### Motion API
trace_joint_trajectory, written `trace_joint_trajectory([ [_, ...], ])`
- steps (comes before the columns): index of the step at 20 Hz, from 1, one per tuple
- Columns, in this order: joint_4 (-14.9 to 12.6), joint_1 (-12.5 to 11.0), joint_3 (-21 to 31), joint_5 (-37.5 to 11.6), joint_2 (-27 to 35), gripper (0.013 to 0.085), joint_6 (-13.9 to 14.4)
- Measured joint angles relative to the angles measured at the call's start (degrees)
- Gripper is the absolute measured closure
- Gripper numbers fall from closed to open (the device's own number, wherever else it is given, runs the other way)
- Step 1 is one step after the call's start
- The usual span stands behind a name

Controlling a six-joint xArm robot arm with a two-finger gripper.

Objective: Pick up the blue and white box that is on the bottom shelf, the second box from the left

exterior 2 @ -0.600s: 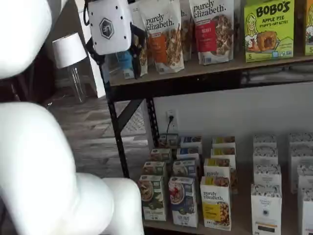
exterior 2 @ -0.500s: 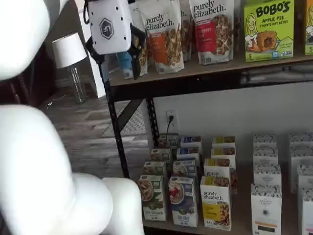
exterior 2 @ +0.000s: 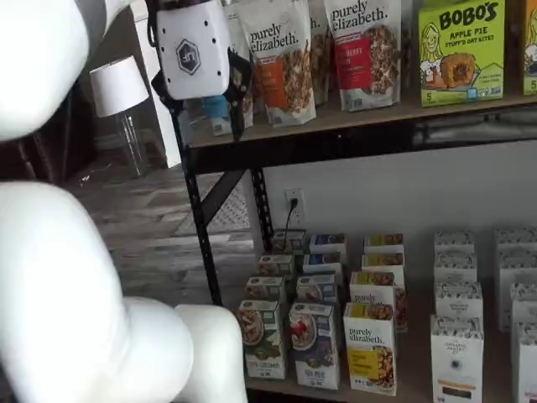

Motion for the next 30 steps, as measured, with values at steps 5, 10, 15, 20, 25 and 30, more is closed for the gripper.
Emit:
trace_joint_trajectory([
  [5,-0.55,1.92,3.68,-4.4,-0.07,0.013,1.49],
  [10,-0.66,3.65,8.3,-9.87,0.09,0.013,2.96],
  [15,-0.01,4.34,13.65,-15.91,-0.06,0.013,3.39],
  [20,0.17,5.3,18.36,-20.97,0.16,0.013,4.0],
  [25,-0.79,7.23,23.04,-26.02,1.37,0.013,5.66],
  [30,-1.08,8.78,27.72,-32.61,3.3,0.013,6.91],
])
